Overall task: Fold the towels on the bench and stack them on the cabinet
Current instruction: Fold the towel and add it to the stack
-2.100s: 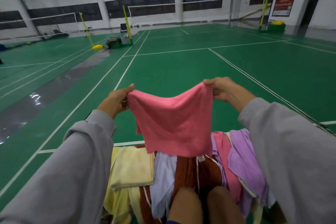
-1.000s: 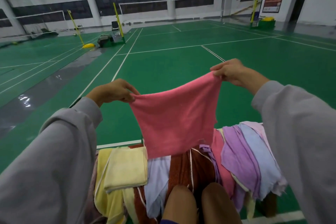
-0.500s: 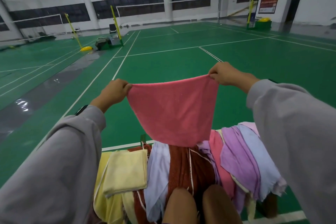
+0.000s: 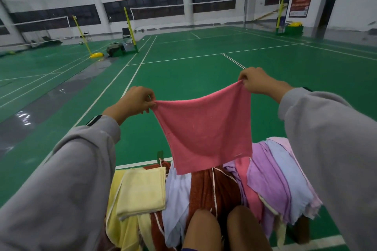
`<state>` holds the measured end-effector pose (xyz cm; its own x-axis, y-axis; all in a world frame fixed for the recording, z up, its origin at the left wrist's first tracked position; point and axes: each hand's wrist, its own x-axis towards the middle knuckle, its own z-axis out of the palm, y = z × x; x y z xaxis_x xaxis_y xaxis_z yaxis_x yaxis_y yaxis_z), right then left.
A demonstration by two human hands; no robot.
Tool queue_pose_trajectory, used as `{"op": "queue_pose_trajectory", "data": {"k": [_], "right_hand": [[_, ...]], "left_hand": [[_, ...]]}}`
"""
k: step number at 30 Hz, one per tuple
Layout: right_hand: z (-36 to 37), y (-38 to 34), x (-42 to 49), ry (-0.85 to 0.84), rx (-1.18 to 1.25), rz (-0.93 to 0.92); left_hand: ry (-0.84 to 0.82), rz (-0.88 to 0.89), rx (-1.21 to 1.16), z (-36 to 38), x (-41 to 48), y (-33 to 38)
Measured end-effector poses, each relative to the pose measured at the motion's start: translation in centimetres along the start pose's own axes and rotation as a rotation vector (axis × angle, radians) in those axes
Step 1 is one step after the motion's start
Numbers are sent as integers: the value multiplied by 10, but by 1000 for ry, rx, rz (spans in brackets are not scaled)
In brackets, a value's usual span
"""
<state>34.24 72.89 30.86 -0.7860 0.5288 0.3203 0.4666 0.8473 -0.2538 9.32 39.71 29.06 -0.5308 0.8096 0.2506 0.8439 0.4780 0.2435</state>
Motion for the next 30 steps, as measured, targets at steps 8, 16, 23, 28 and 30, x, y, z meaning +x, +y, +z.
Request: {"op": "queue_pose_trajectory", "data": {"k": [8, 16, 23, 28, 30], "right_hand": [[12, 14, -7, 93, 218, 266], [-8, 7, -2, 71, 13, 80], [-16, 15, -18, -175, -450, -210], [-1, 15, -19, -218, -569, -291], [3, 15, -18, -212, -576, -274]], "left_hand": [[301, -268, -622, 14, 1, 8], [257, -150, -1, 0, -1, -10], [203, -103, 121, 2, -3, -16], [235, -85, 252, 20, -1, -12], [218, -99, 272, 25, 1, -9]]}}
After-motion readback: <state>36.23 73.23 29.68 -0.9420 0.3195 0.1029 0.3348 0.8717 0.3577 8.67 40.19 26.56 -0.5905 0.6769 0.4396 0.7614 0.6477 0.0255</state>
